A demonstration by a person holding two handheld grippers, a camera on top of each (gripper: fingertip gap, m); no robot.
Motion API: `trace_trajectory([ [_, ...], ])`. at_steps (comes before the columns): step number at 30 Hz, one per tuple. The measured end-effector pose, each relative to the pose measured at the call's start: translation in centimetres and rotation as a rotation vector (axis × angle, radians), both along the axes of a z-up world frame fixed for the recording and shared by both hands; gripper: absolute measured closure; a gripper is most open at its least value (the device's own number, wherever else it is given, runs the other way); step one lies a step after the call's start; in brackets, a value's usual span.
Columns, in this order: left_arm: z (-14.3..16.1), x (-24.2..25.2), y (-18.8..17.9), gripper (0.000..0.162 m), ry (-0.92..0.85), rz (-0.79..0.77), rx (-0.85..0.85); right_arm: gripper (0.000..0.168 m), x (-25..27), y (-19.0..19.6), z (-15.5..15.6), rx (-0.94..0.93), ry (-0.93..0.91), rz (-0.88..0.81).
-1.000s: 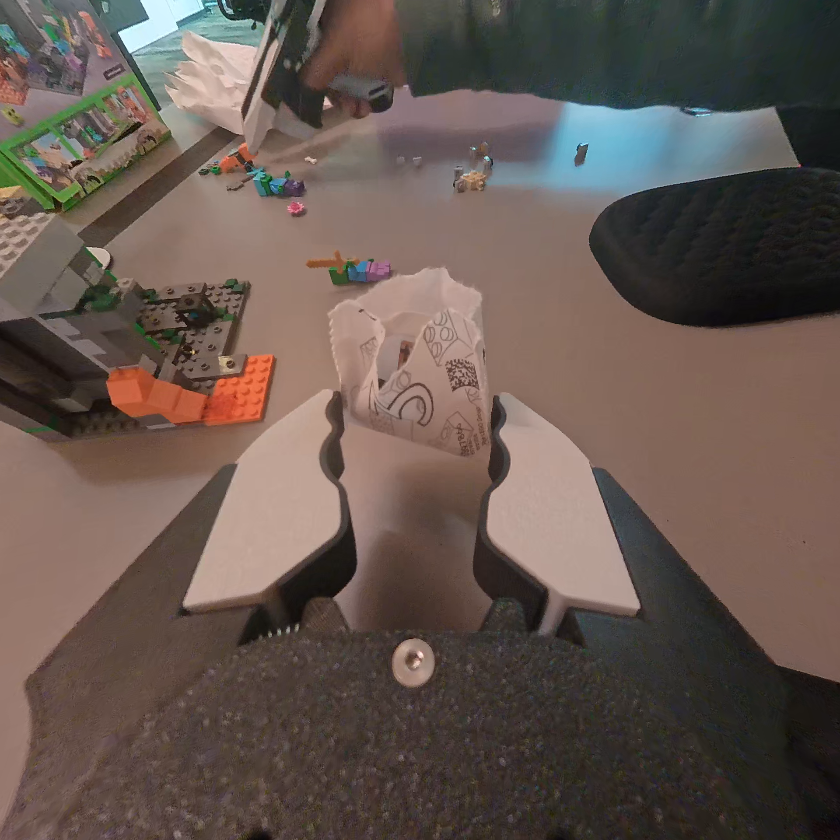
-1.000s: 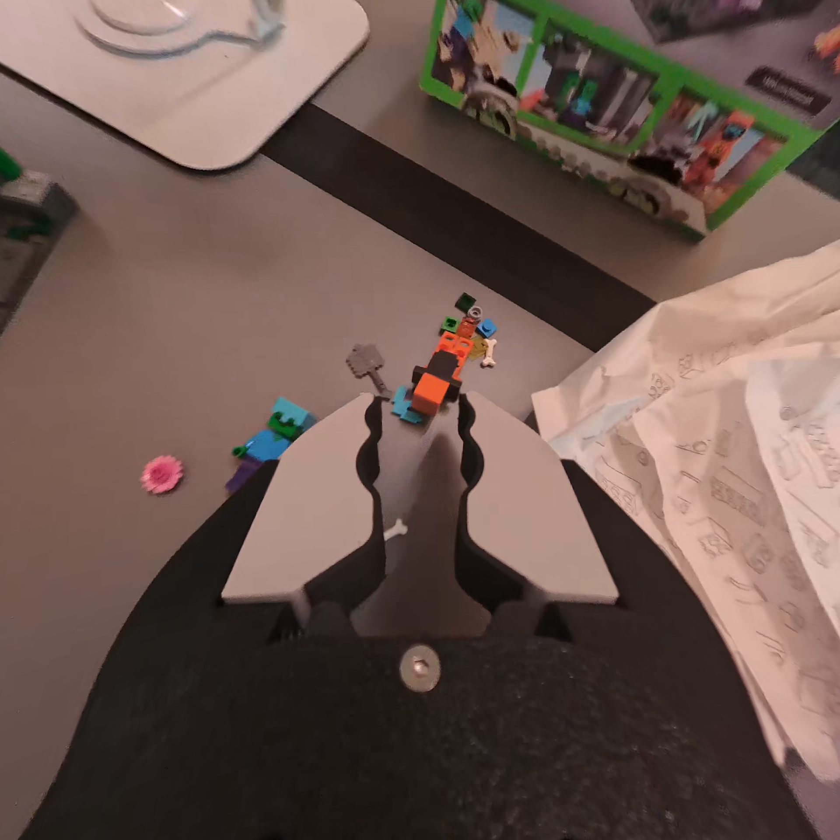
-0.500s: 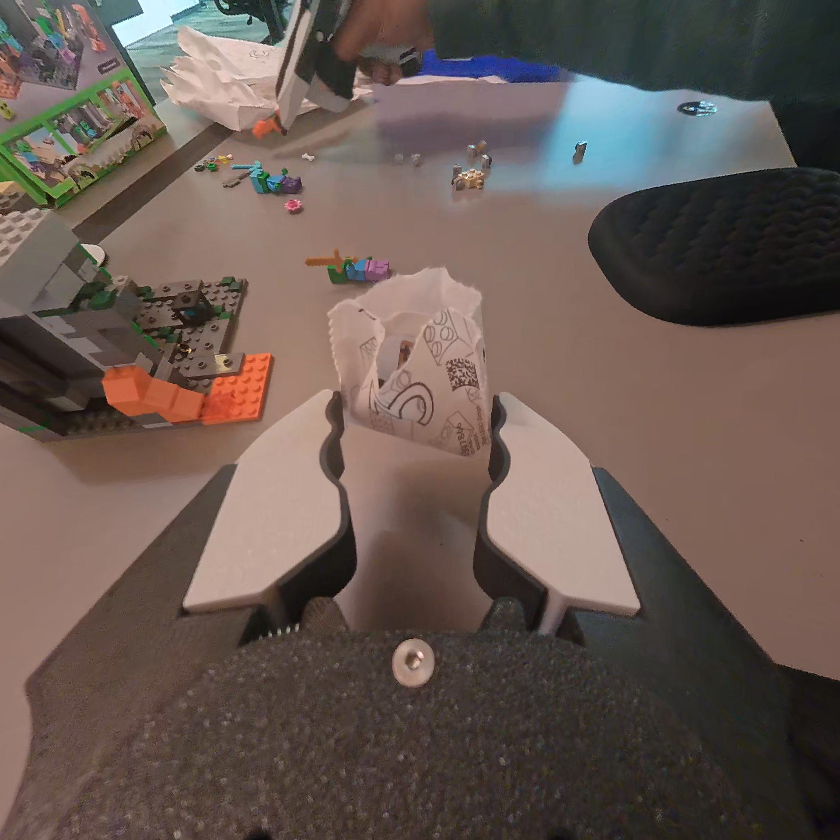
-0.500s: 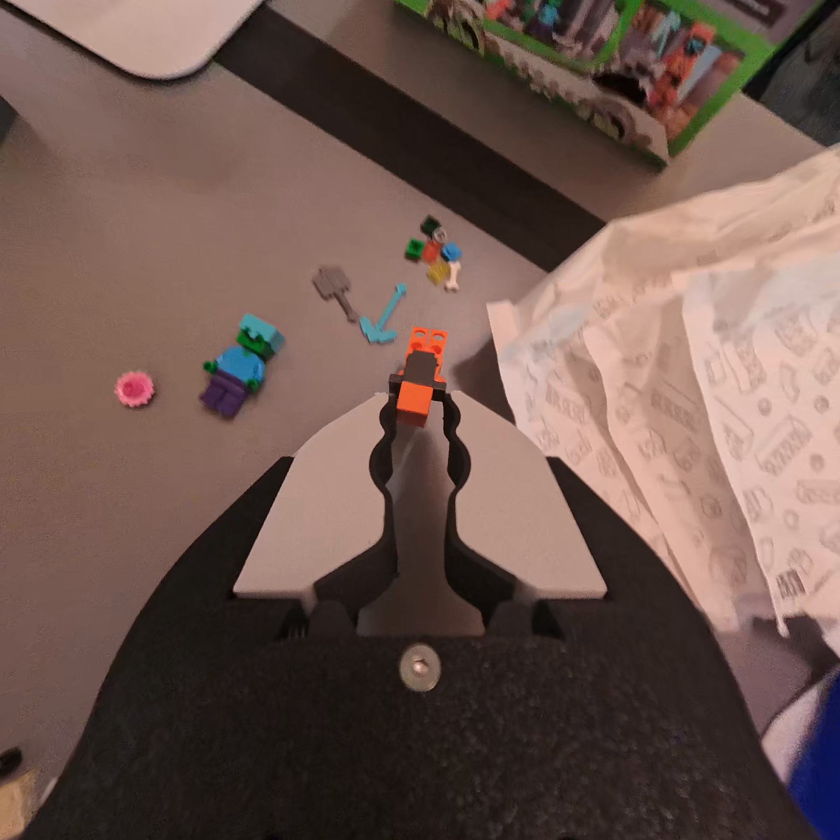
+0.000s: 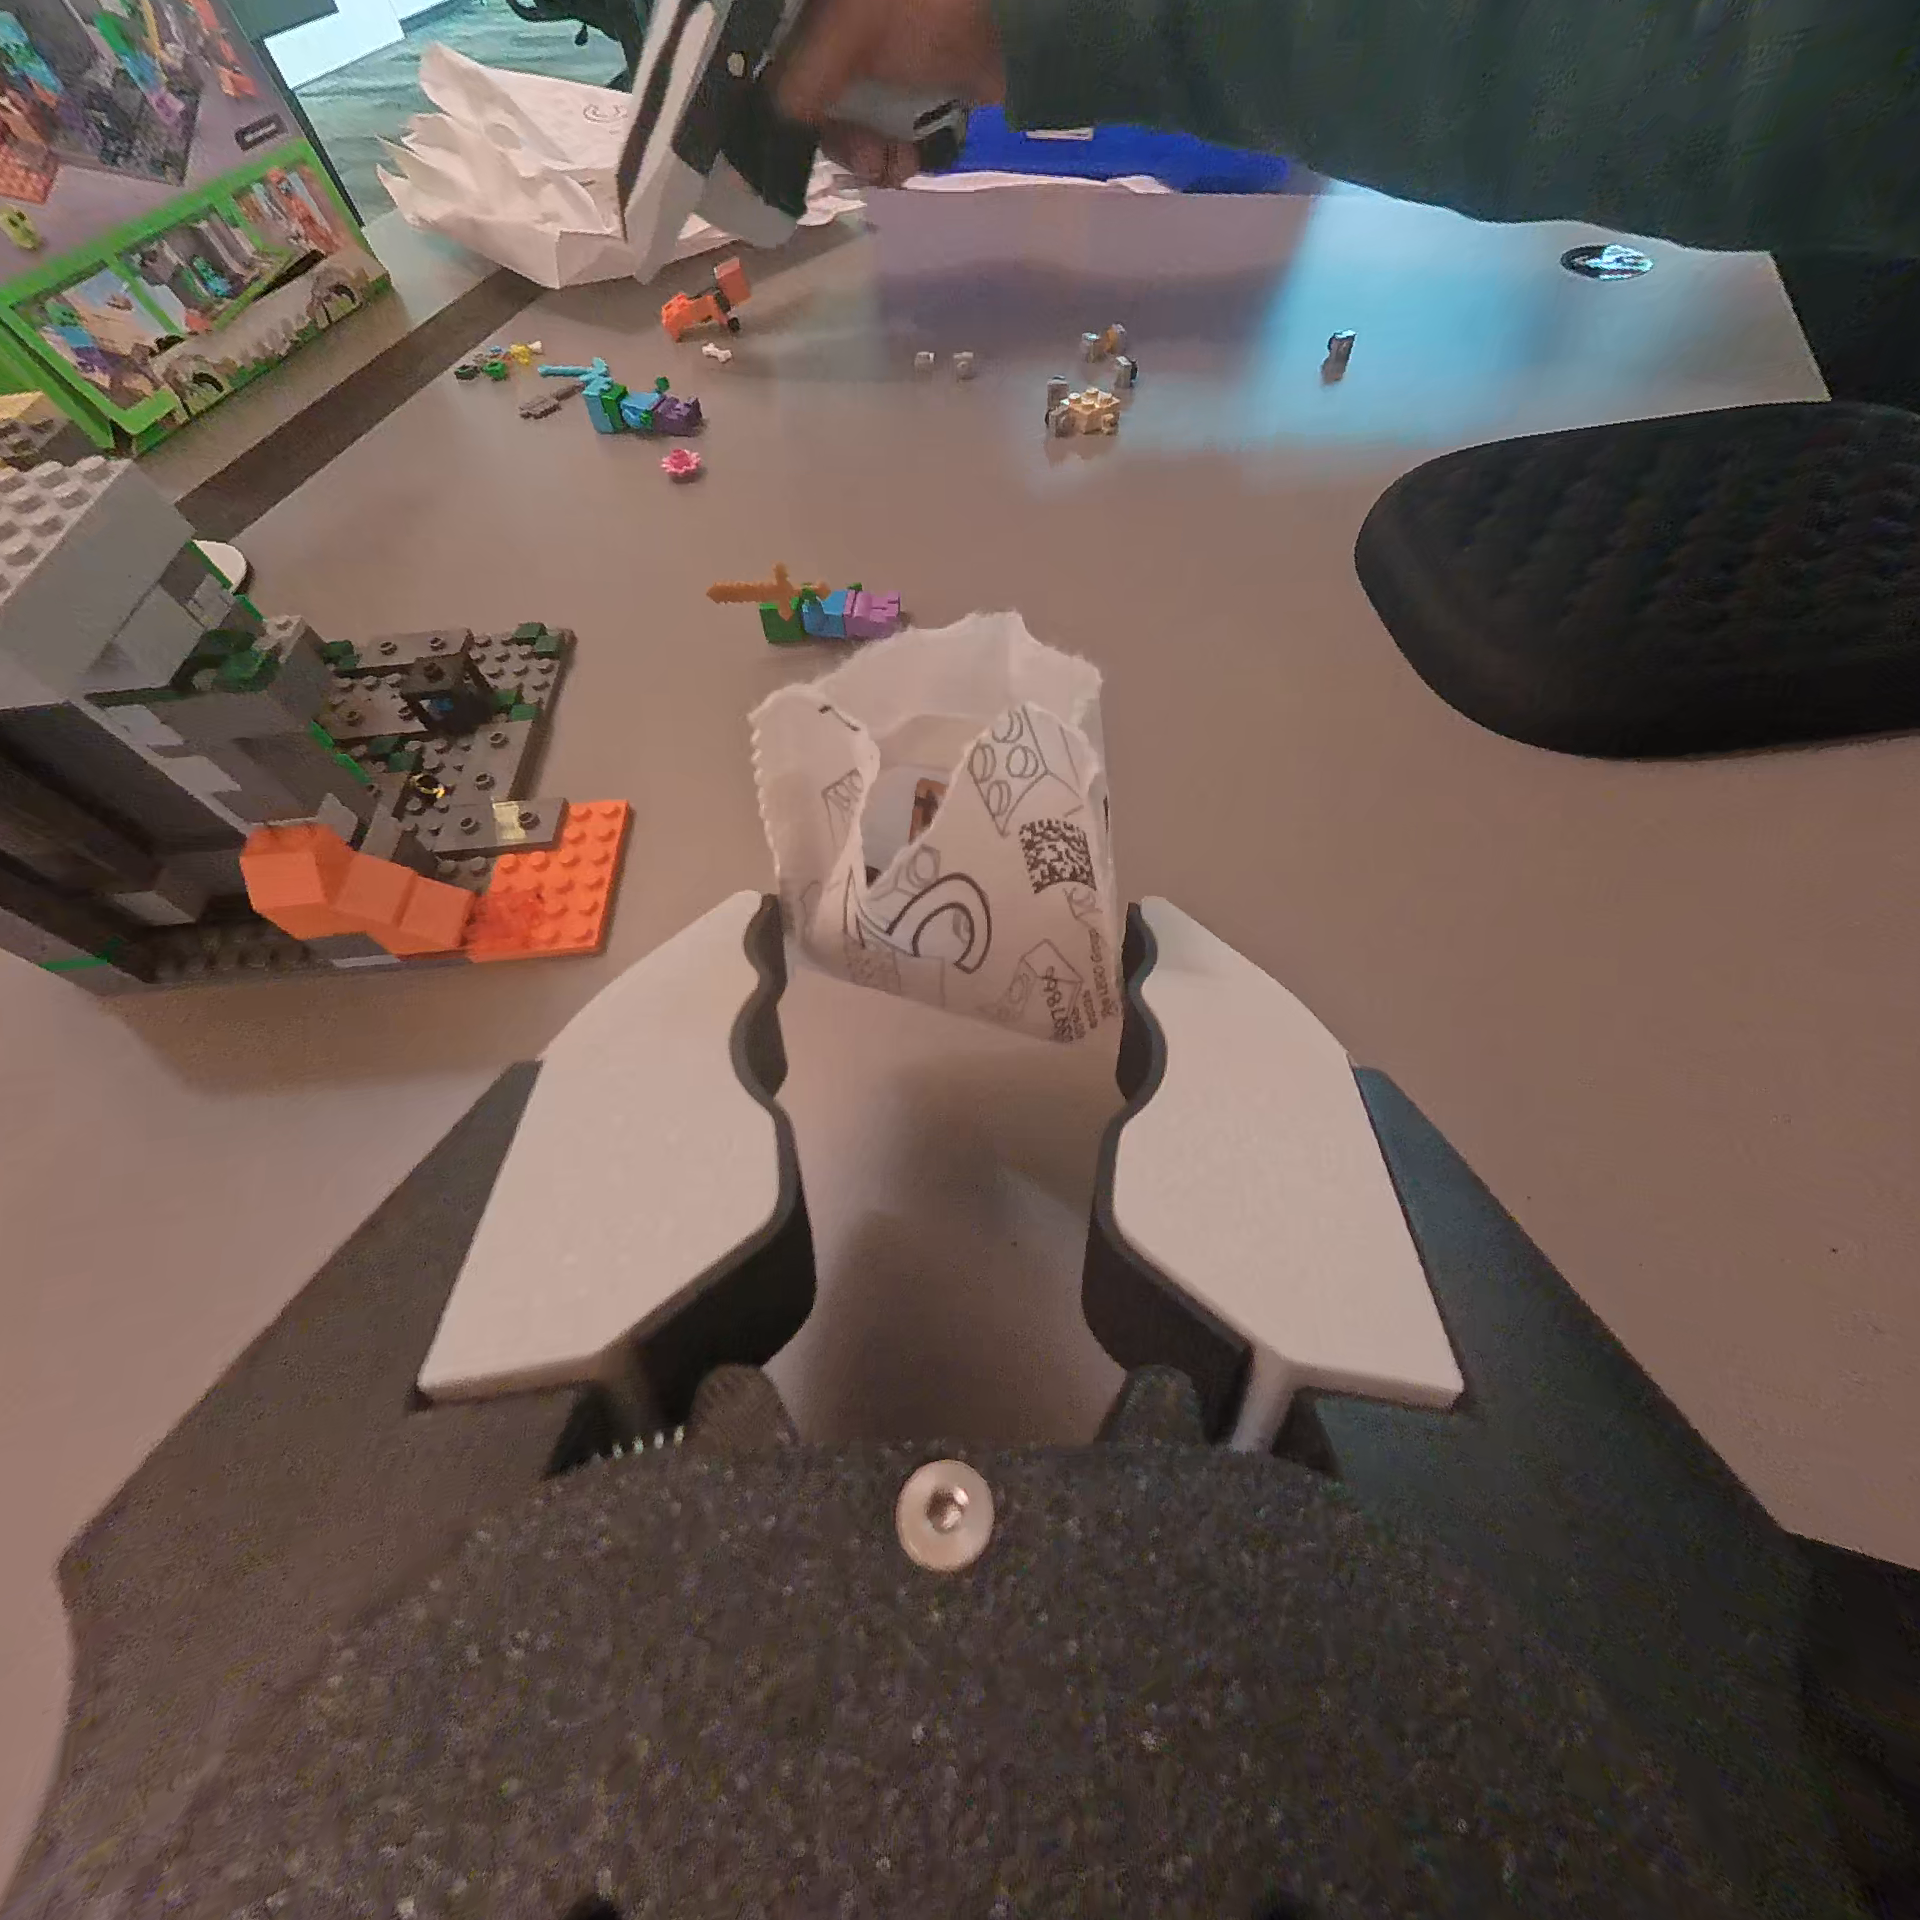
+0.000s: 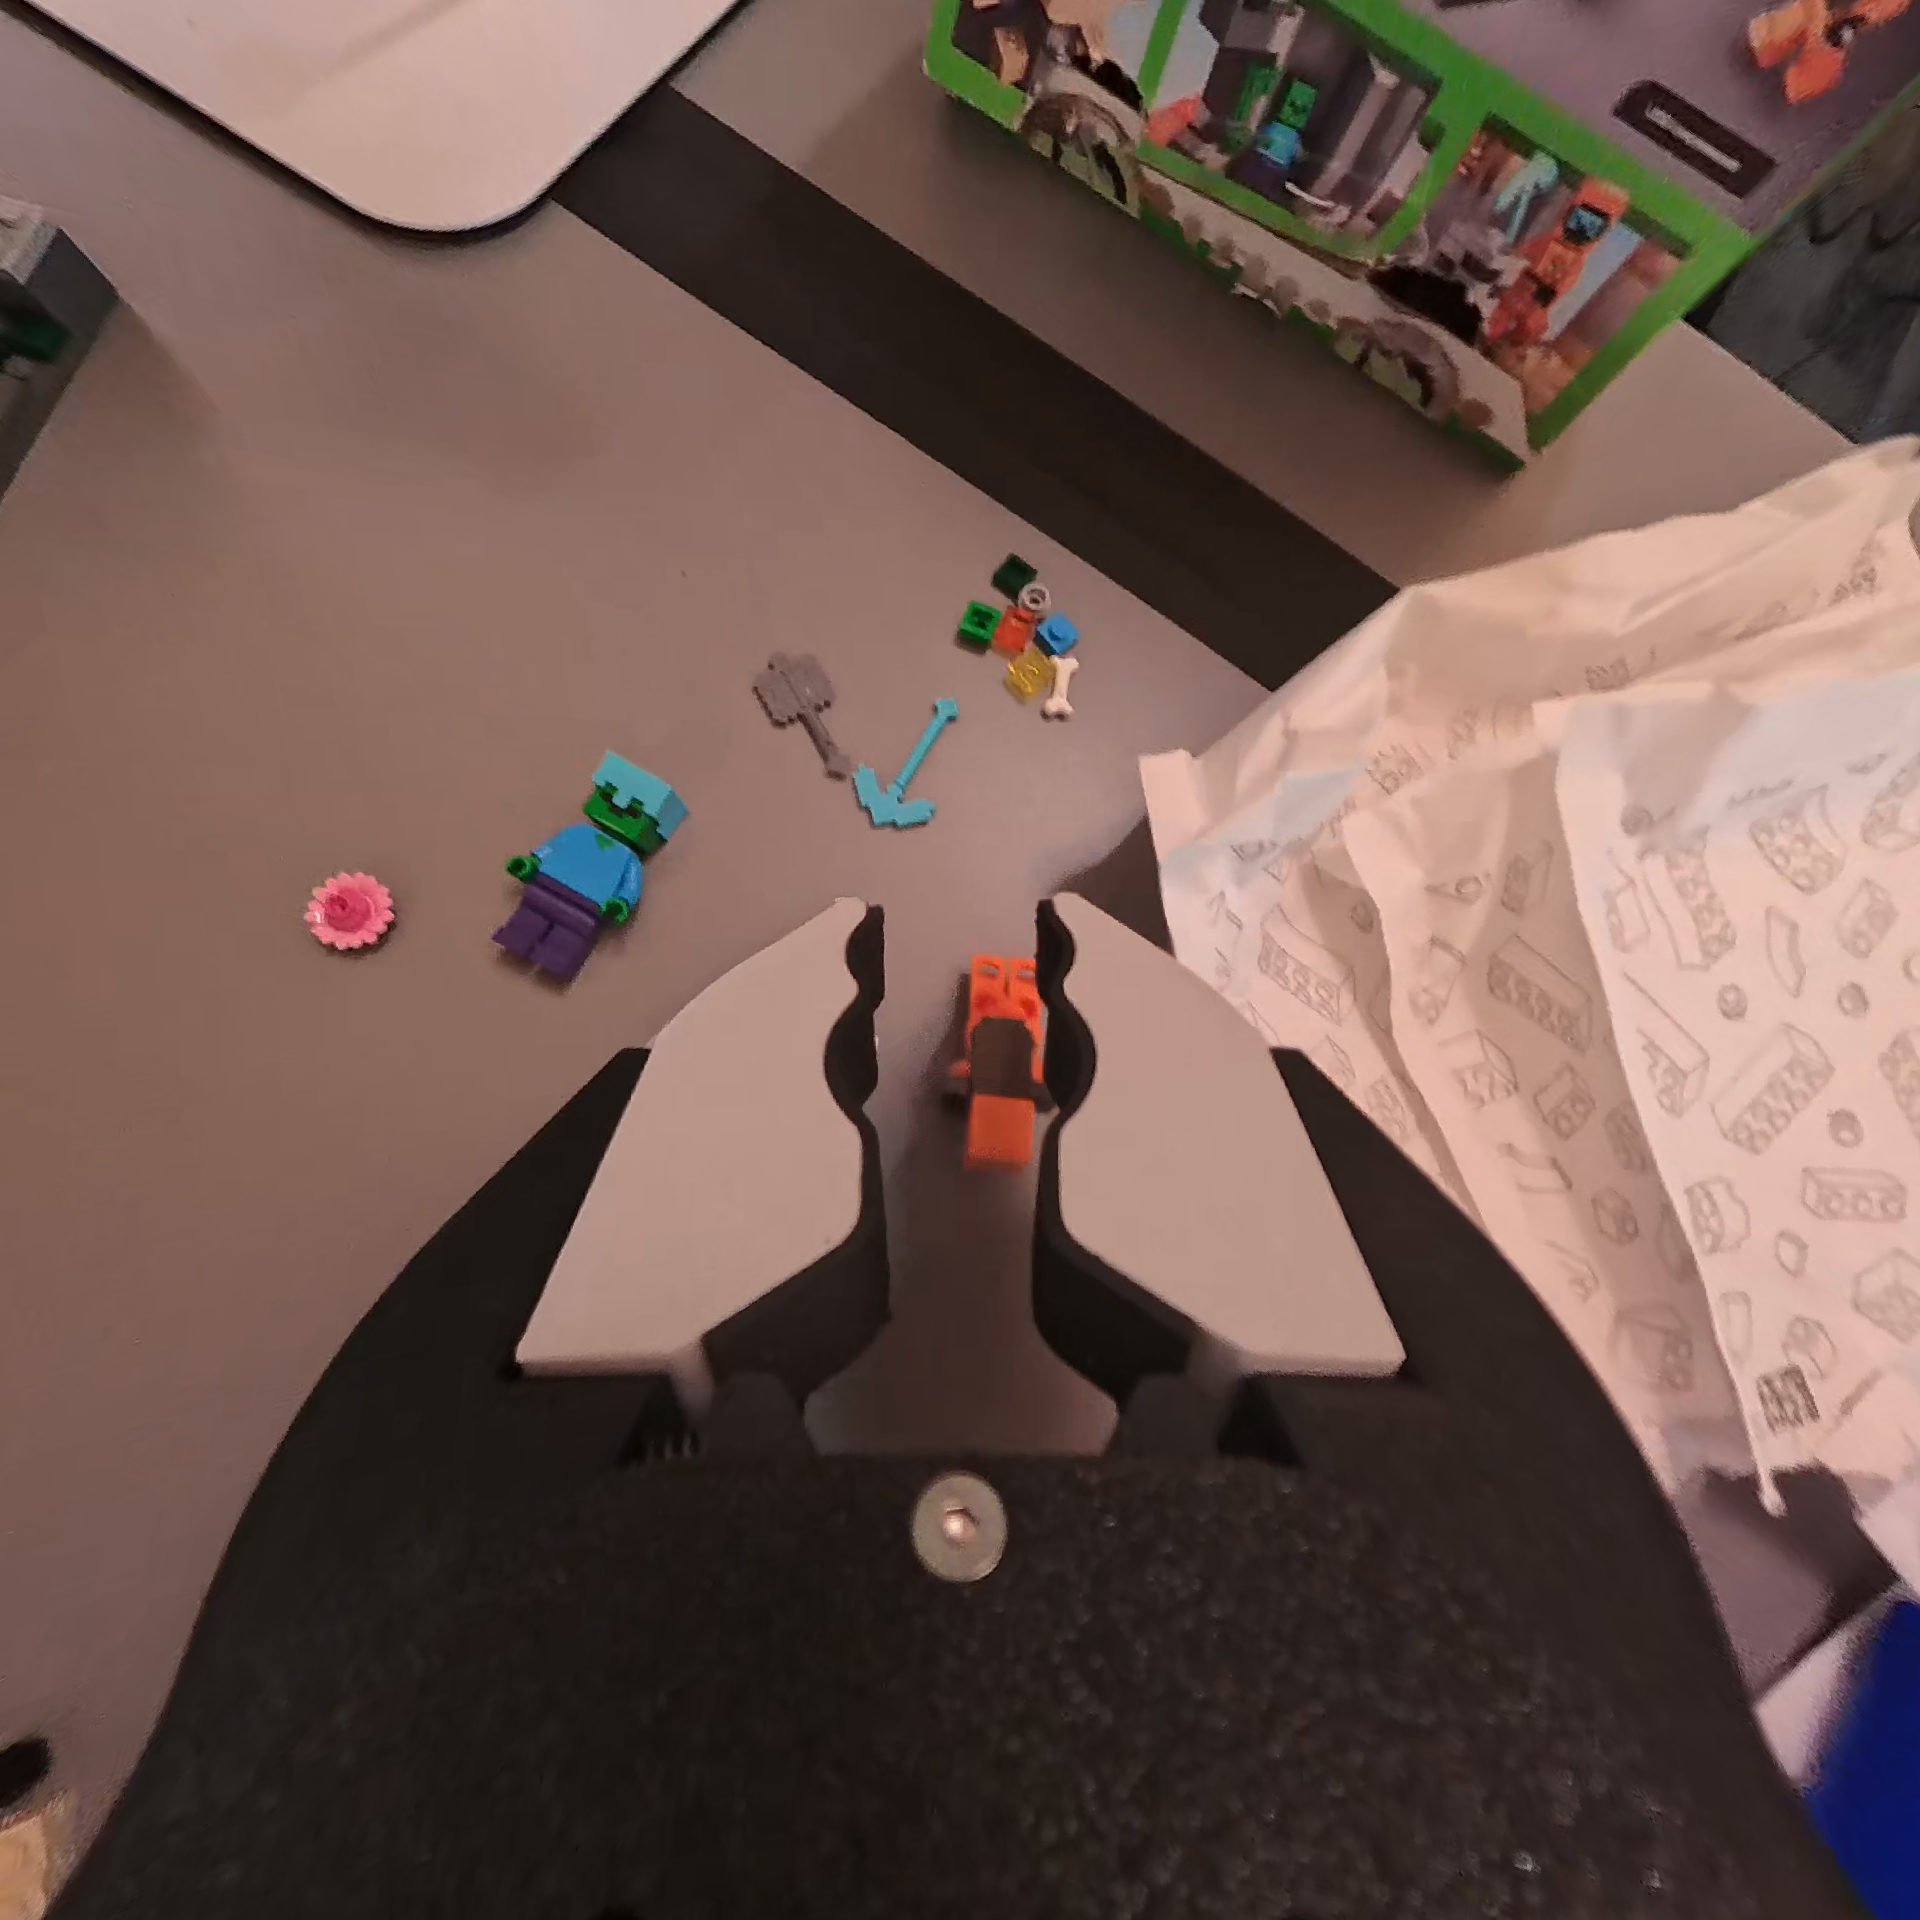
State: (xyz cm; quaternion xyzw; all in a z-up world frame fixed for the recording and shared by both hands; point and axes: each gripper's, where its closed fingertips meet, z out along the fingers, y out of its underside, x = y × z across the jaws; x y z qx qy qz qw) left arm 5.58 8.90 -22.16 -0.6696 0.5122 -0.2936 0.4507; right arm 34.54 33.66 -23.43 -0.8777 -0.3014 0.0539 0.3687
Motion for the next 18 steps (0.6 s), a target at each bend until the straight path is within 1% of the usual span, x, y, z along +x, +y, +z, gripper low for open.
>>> trace_trajectory([
  [3,0.0,0.0,0.0,0.1,-0.003,-0.001,-0.003,0.142,-1.3,0.3,-0.9,-0.037,-0.017,0.036],
  [6,0.0,0.0,0.0,0.1,-0.003,-0.002,-0.007,0.143,-1.9,1.0,-2.0,-0.051,-0.08,0.053],
  [12,0.0,0.0,0.0,0.1,-0.002,-0.004,-0.011,0.144,-2.1,3.1,-1.6,-0.052,-0.118,0.03],
  [18,-0.2,0.1,0.0,0.1,0.009,-0.007,-0.017,0.144,-1.0,5.8,-2.1,-0.13,-0.158,-0.031],
])
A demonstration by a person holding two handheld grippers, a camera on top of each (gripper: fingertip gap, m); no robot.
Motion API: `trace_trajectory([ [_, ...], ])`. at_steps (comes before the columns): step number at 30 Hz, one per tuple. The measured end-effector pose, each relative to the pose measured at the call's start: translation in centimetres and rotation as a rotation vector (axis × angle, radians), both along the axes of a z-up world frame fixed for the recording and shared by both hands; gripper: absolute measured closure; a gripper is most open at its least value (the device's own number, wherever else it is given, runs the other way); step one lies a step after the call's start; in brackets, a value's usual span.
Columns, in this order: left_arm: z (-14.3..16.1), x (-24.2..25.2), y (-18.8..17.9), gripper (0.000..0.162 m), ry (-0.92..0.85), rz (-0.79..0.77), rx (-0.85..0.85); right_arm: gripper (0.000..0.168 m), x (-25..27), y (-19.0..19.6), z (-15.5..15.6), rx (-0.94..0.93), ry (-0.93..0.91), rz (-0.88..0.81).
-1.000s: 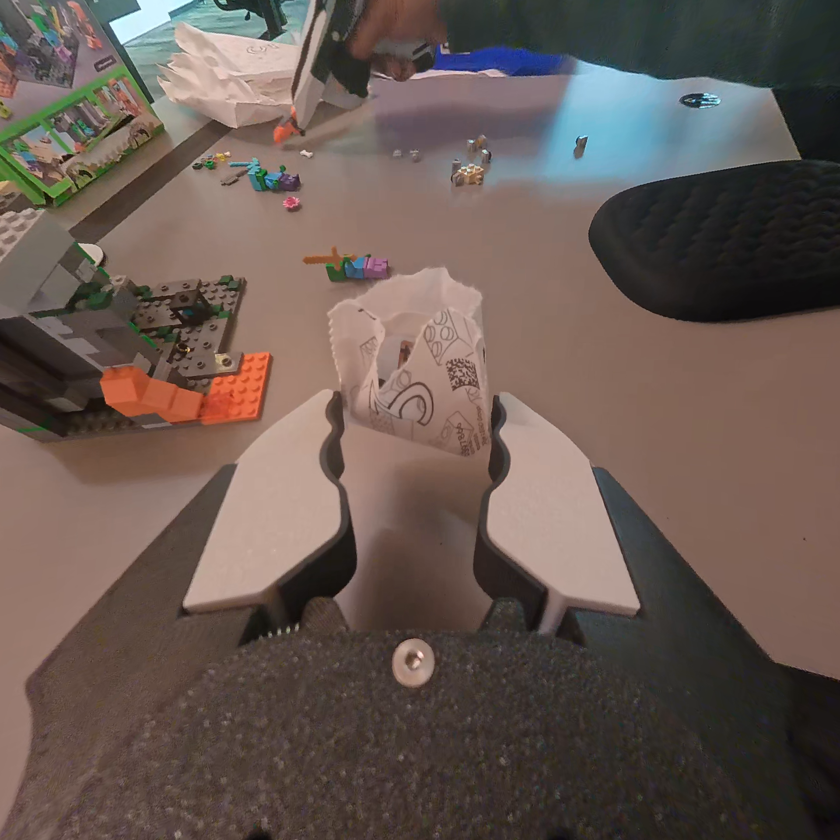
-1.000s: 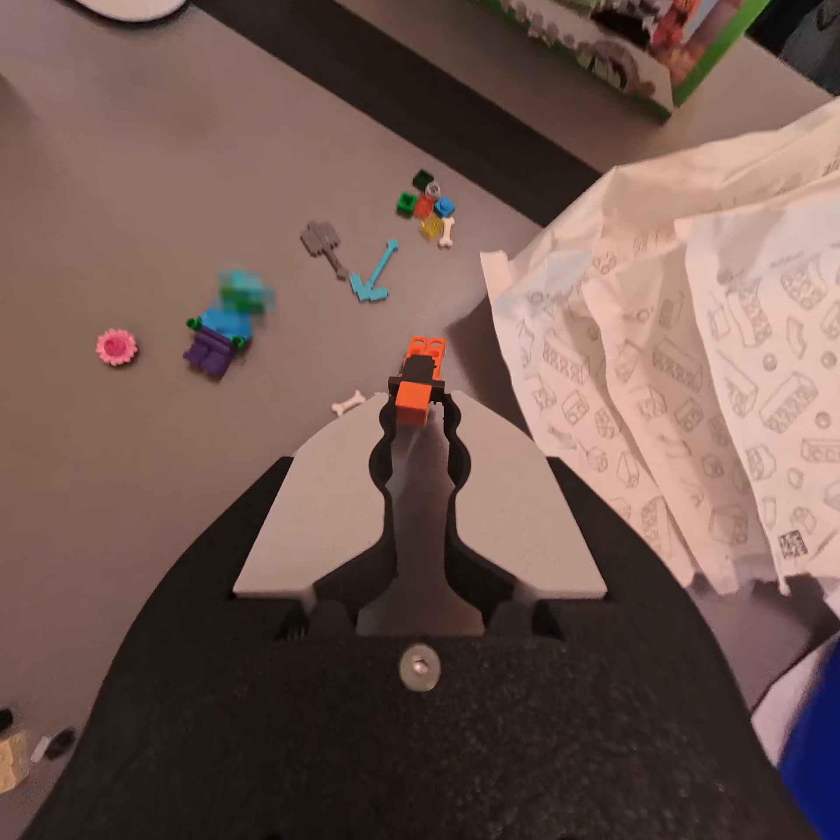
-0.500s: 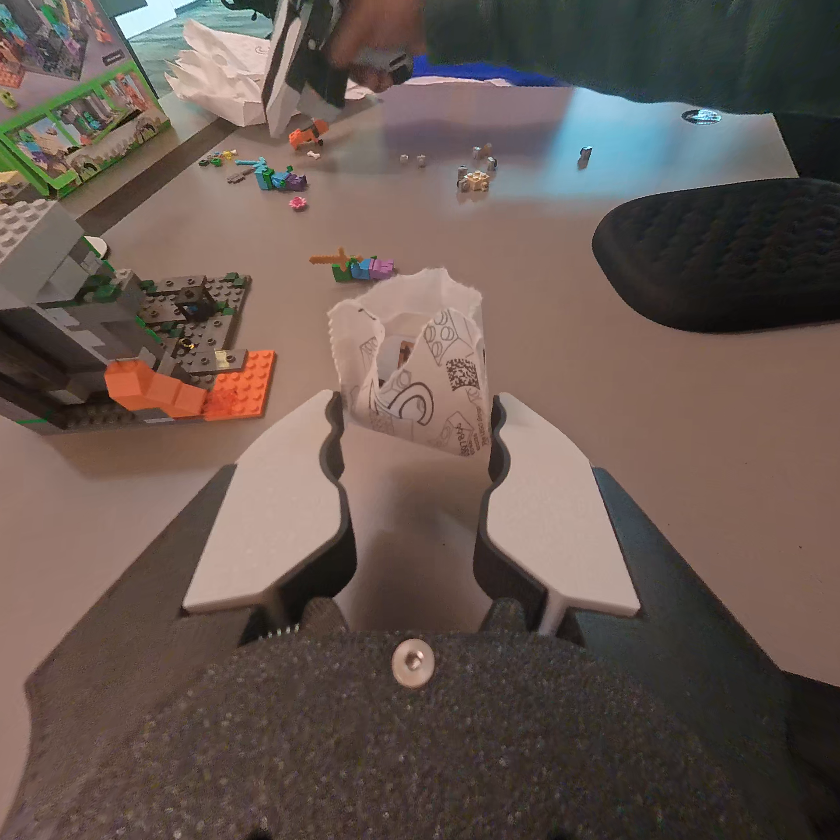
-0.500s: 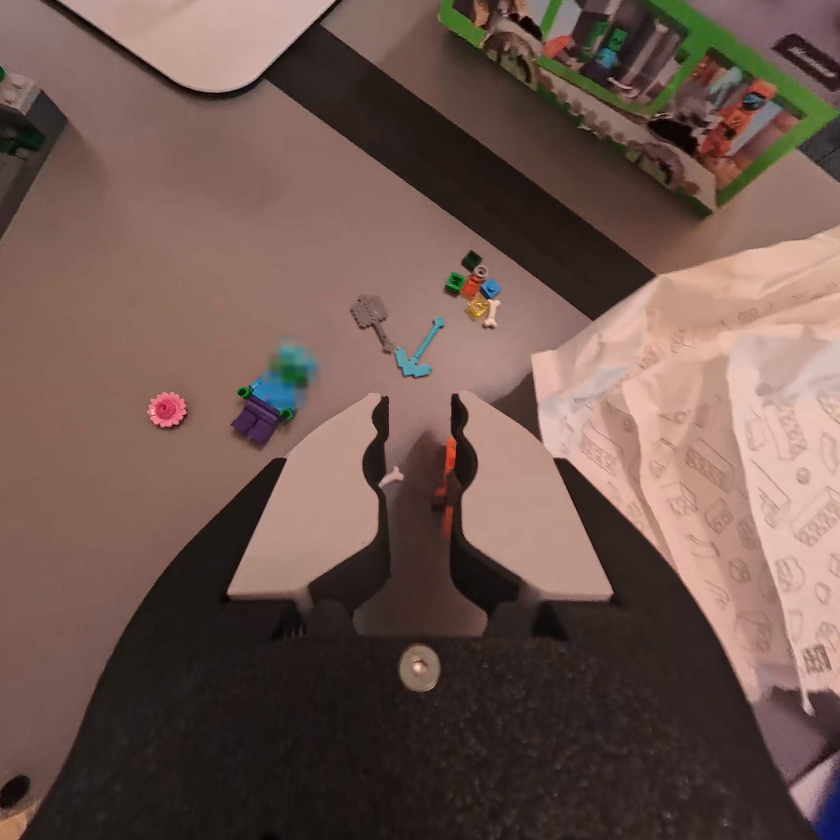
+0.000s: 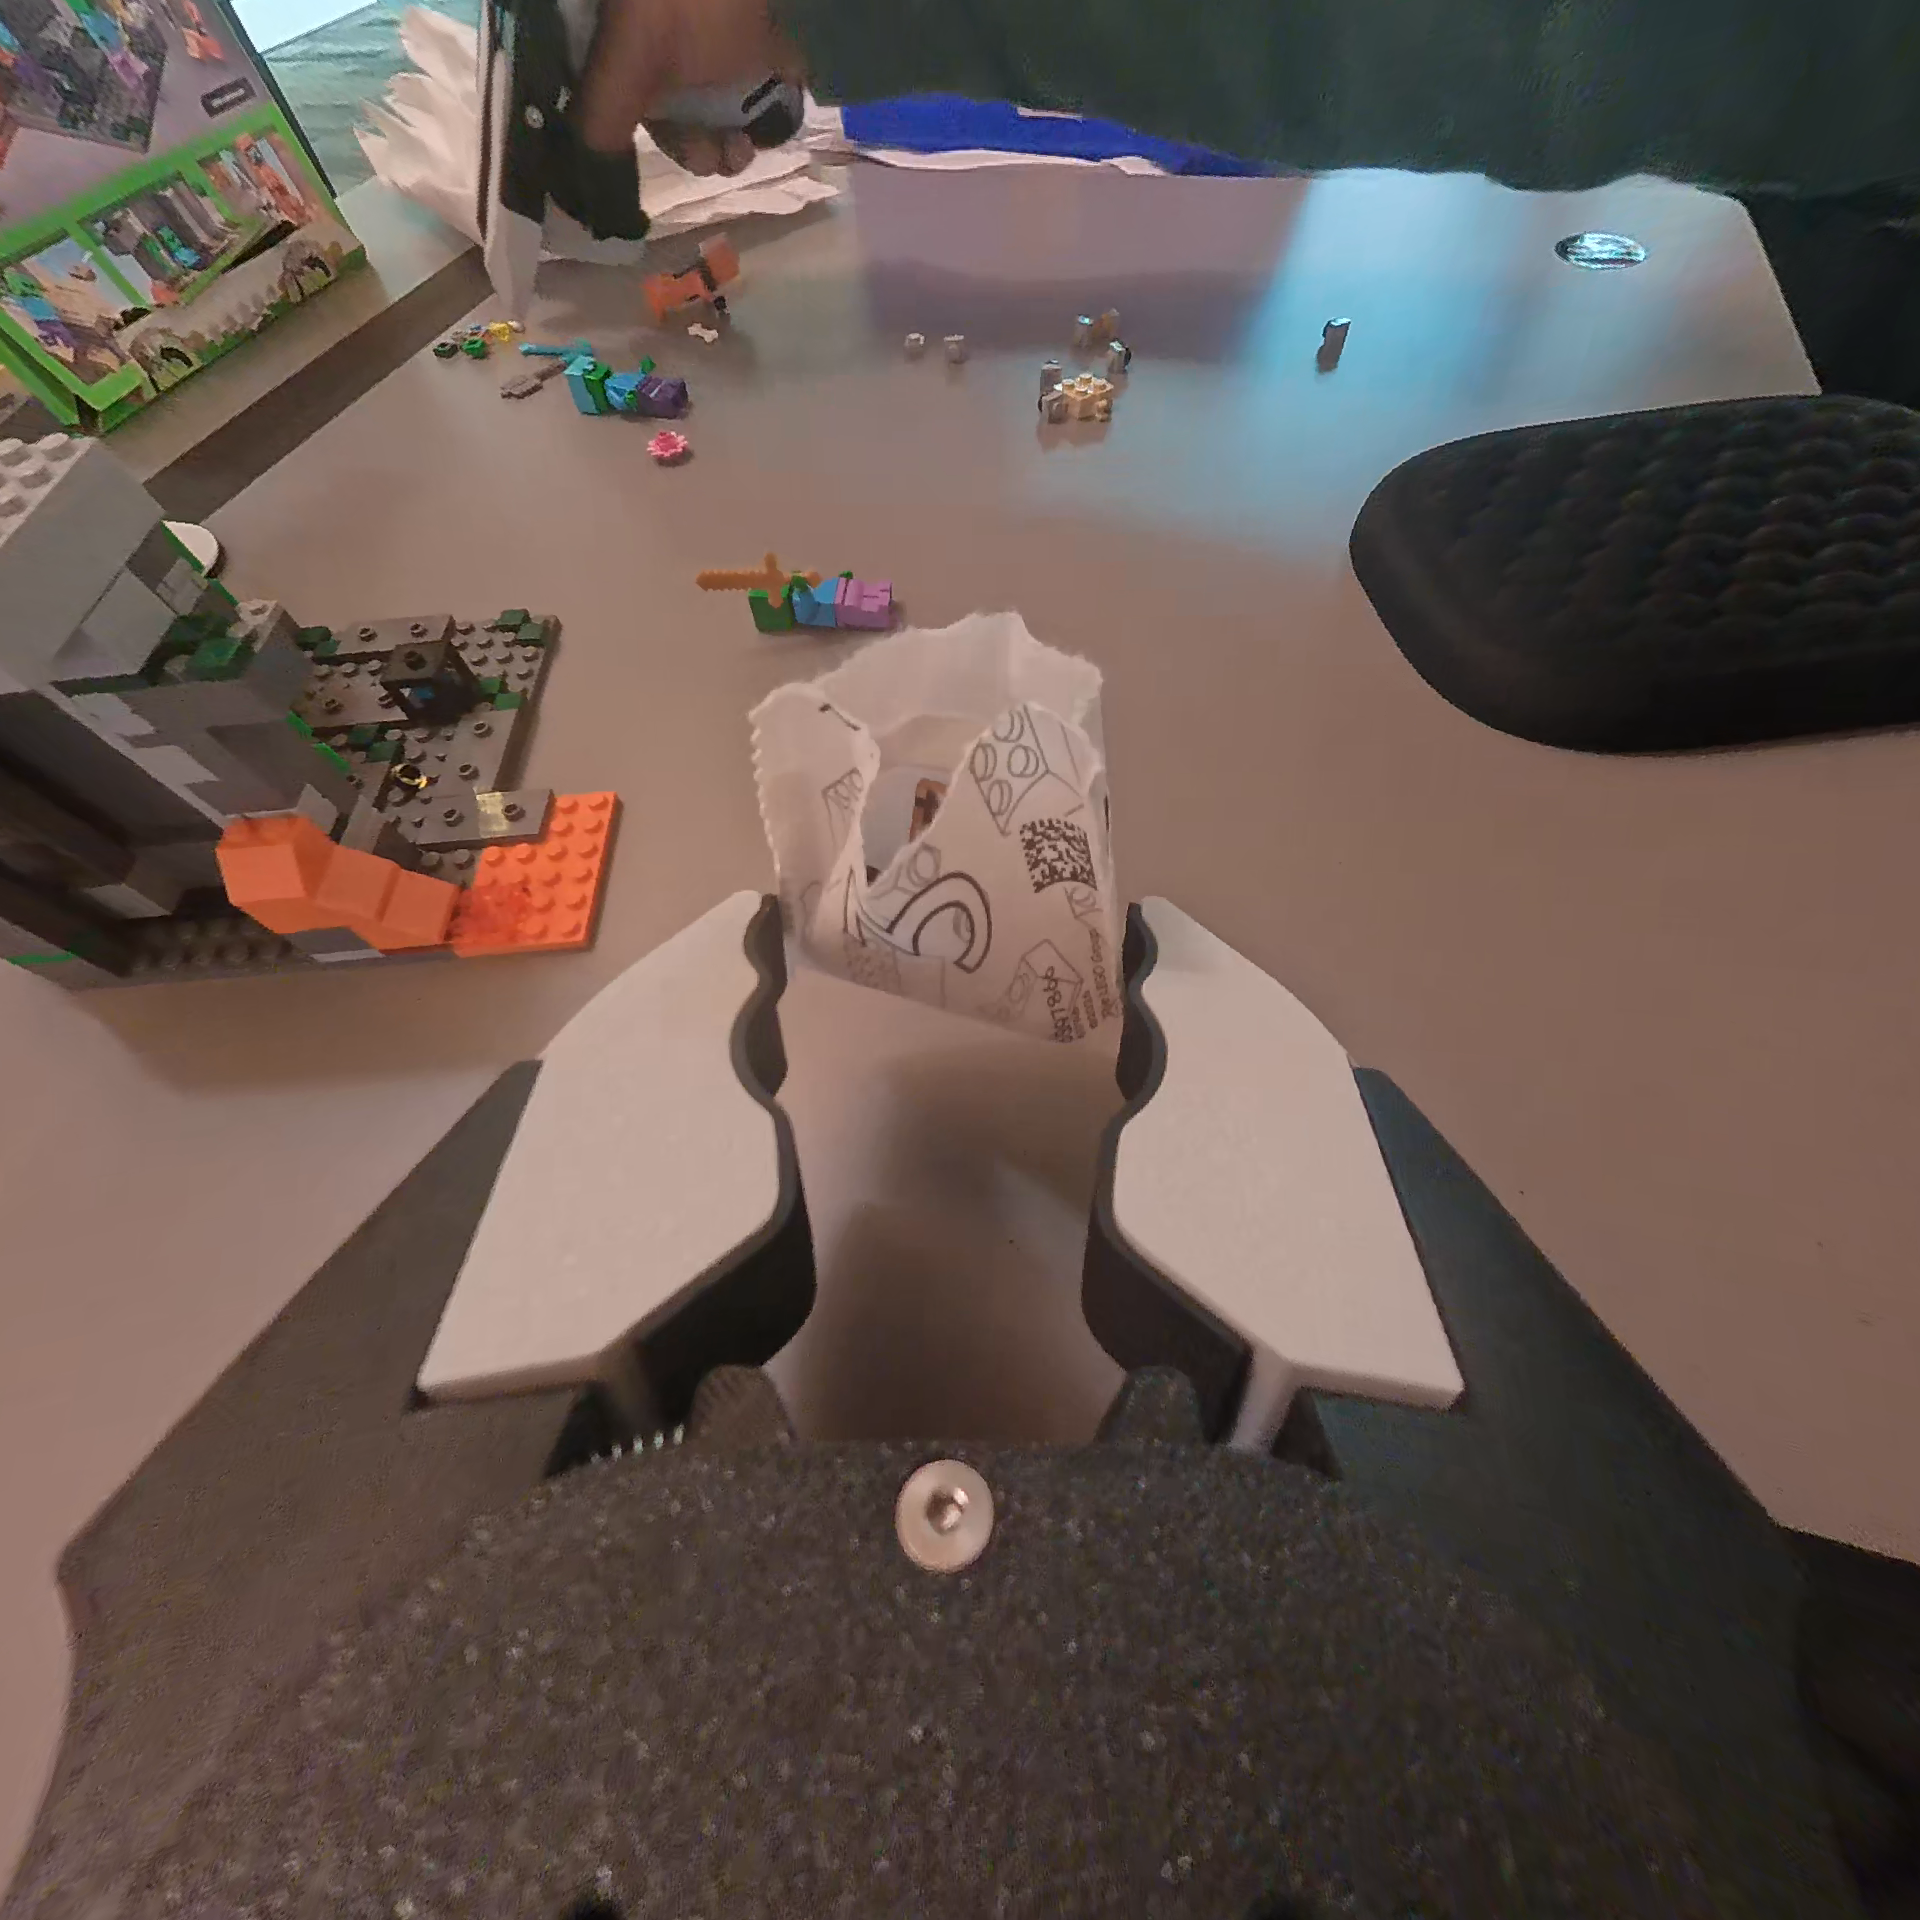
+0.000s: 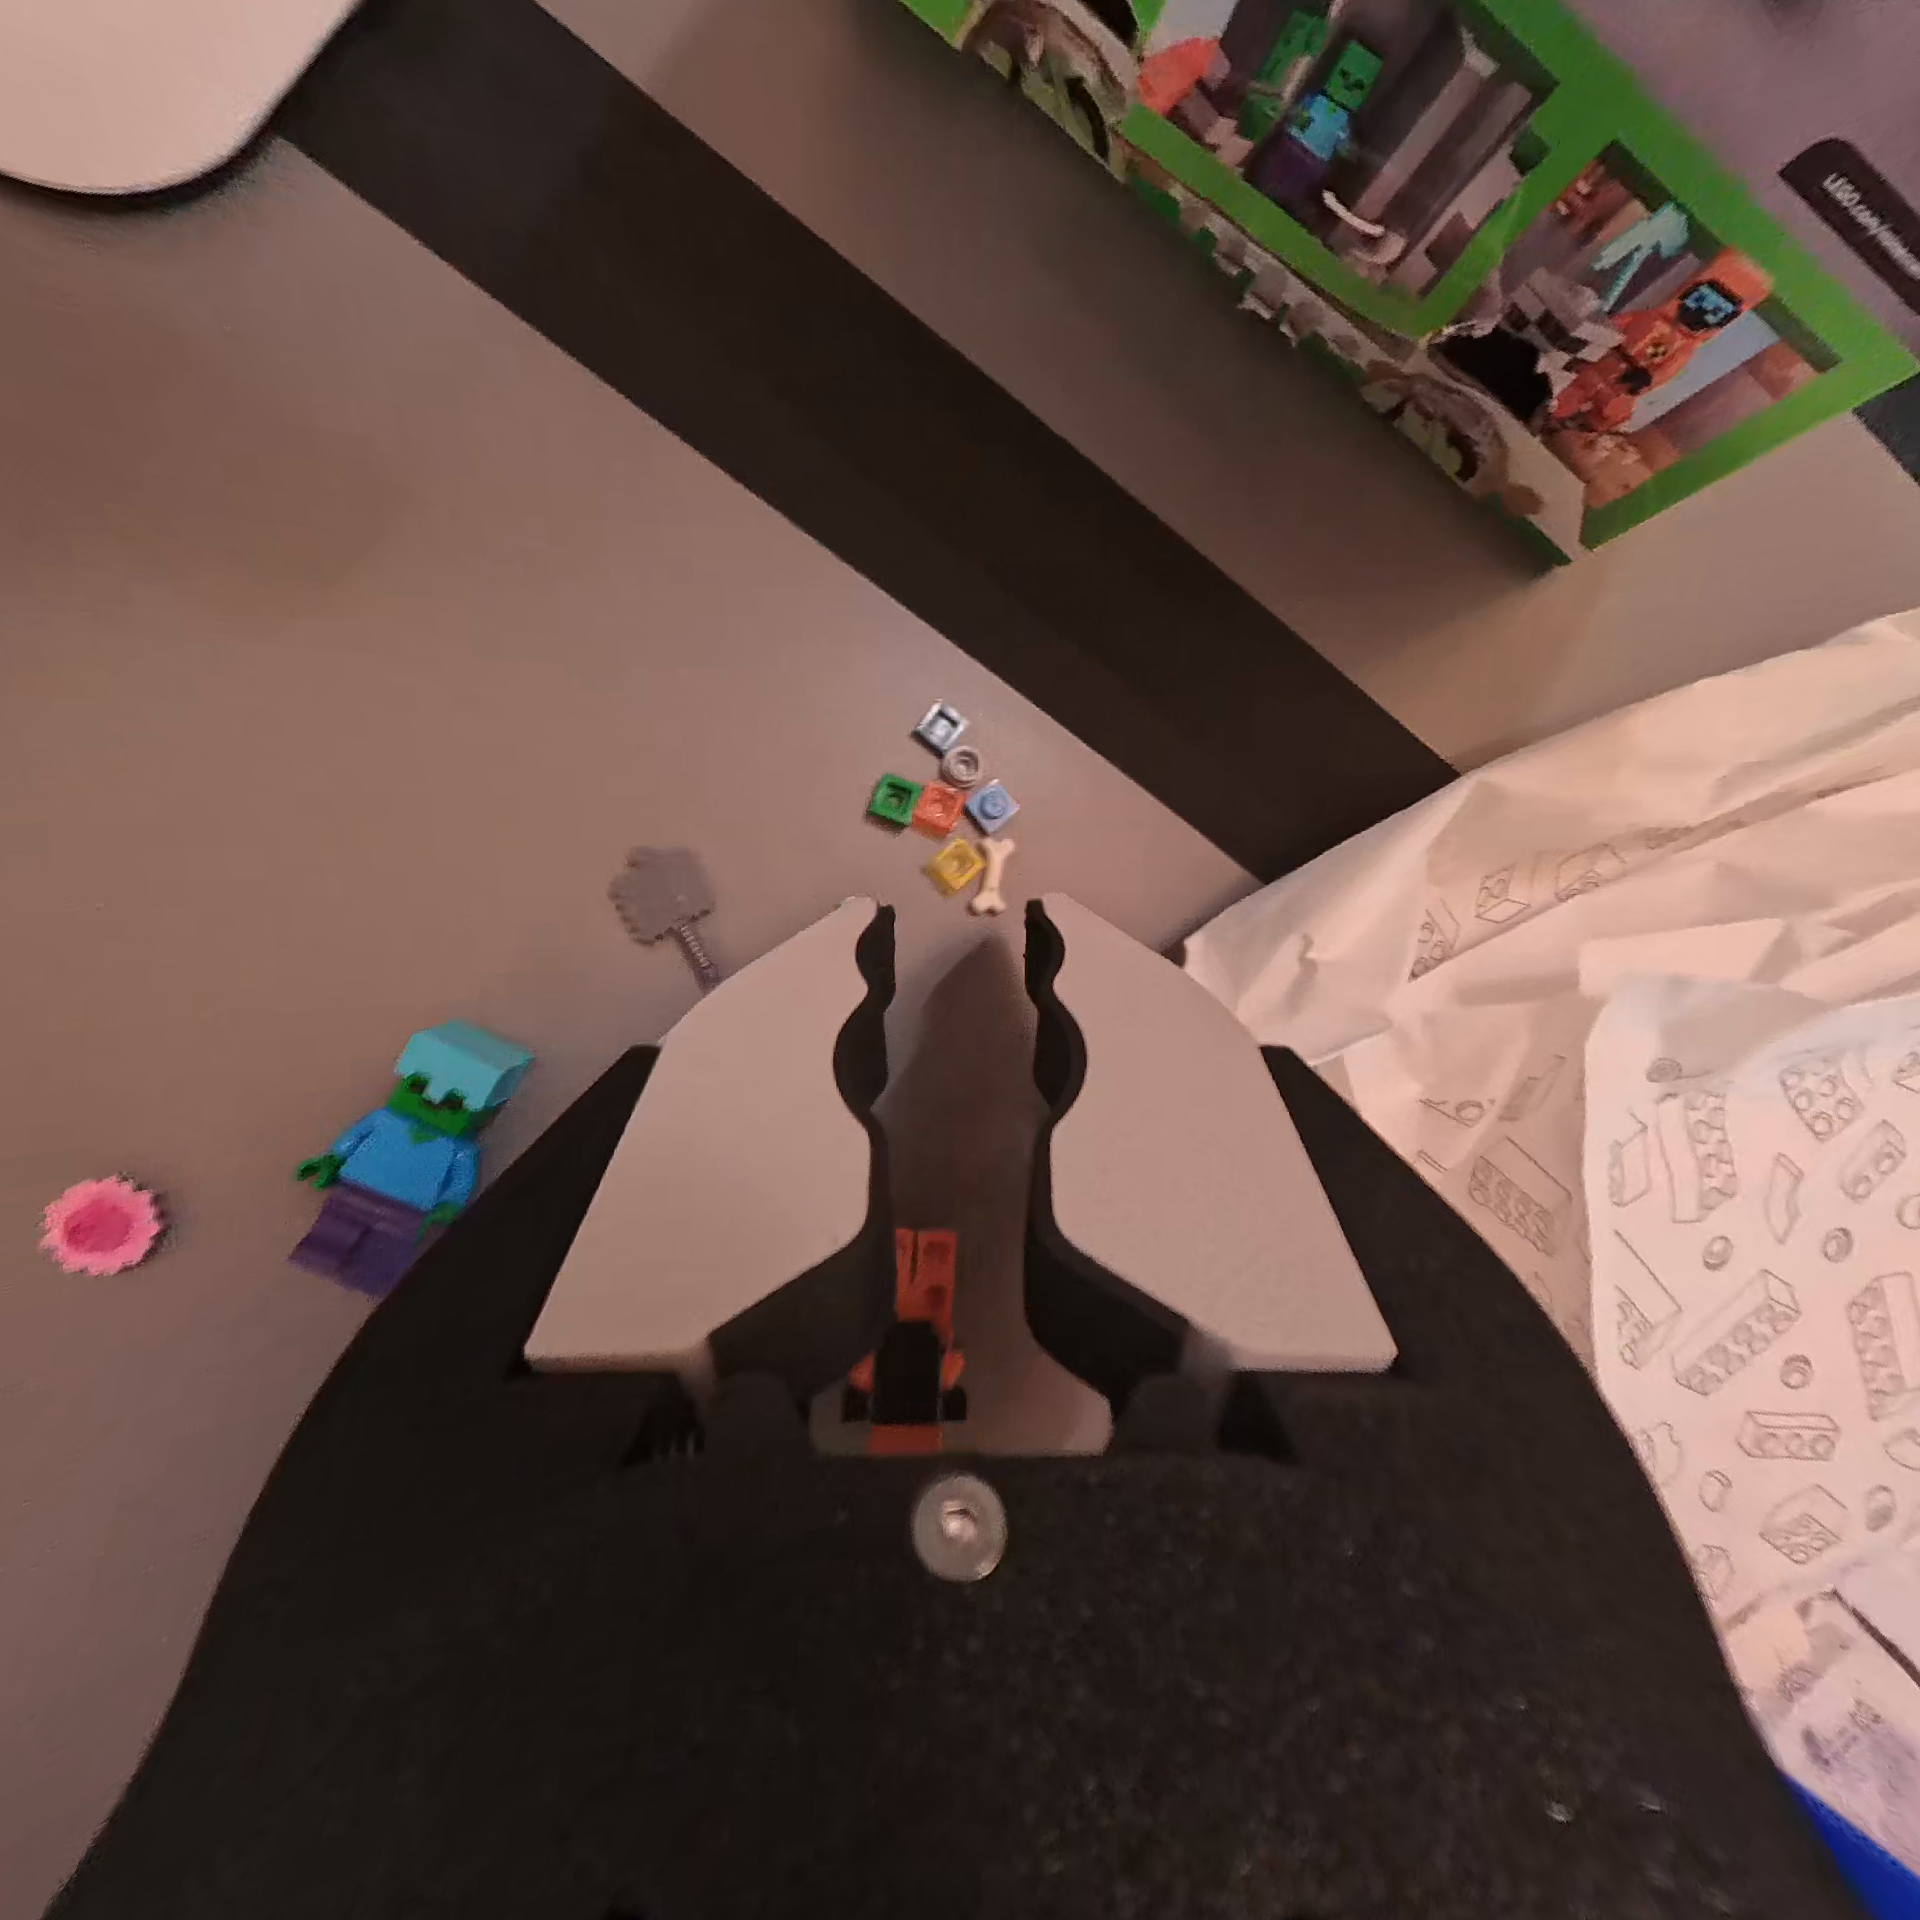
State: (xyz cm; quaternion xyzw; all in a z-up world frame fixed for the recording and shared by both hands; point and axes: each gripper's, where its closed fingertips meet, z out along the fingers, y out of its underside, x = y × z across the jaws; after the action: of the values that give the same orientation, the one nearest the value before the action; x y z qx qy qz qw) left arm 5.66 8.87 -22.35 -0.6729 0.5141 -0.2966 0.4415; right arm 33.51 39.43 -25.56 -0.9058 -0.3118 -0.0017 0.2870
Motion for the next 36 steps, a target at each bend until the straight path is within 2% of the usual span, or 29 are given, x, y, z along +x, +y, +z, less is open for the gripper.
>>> trace_trajectory([
  [8,0.2,-0.1,0.1,0.1,-0.018,0.004,-0.013,0.151,0.6,1.1,-0.9,-0.079,0.023,-0.014],
  [14,0.1,0.0,0.0,0.1,-0.008,0.0,-0.01,0.166,0.2,0.8,-1.1,-0.107,0.121,-0.011],
  [19,0.1,0.0,0.1,0.1,-0.009,0.002,-0.015,0.167,0.5,0.4,-1.0,-0.115,0.151,-0.027],
  [24,0.1,0.0,0.1,0.1,-0.01,0.002,-0.01,0.168,-1.0,-1.2,1.2,-0.087,0.252,0.017],
  [29,0.1,0.0,0.1,0.1,-0.016,0.007,-0.009,0.168,-7.7,-6.8,5.9,-0.007,0.399,0.268],
  [32,0.2,-0.1,0.2,0.1,-0.022,0.009,-0.014,0.168,-13.7,-12.8,8.7,0.009,0.517,0.496],
  [36,0.2,-0.1,0.2,0.1,-0.025,0.01,-0.015,0.168,-21.0,-21.1,10.0,0.003,0.598,0.776],
])
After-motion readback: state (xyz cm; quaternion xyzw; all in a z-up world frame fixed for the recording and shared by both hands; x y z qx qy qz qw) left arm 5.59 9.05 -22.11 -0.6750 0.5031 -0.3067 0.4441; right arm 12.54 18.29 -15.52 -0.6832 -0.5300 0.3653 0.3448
